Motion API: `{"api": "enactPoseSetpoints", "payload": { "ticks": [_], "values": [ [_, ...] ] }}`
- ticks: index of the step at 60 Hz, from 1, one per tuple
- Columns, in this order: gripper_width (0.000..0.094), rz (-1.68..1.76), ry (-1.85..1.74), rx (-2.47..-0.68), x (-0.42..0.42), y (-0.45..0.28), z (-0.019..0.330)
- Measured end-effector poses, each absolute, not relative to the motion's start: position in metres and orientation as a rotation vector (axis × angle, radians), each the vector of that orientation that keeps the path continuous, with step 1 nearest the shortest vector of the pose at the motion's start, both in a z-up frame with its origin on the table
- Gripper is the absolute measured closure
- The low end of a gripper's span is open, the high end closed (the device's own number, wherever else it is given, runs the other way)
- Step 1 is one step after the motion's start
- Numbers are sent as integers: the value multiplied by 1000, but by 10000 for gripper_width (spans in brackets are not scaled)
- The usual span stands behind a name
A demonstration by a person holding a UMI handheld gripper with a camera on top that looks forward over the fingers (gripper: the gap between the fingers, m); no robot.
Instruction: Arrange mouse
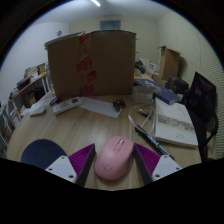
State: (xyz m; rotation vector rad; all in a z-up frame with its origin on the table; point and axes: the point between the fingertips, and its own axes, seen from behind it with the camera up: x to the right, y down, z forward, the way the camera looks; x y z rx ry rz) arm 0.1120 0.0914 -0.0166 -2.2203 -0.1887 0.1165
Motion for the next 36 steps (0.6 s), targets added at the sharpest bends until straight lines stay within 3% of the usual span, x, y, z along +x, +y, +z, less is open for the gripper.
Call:
{"api": "enactPoseSetpoints", "payload": {
  "ticks": [7, 8, 9, 11, 12, 26, 30, 36],
  "values": [
    [248, 101, -154, -2187, 108, 106, -15],
    [230, 101, -155, -2185, 108, 106, -16],
    [303, 101, -154, -2186, 107, 107, -16],
    [324, 102, -152, -2187, 106, 106, -16],
    [400, 103, -152, -2188, 105, 106, -16],
    [582, 110, -90, -2267, 107, 101, -14],
    [592, 101, -87, -2207, 106, 99, 22],
    [593, 142, -74, -2068, 75, 81, 105]
  ]
}}
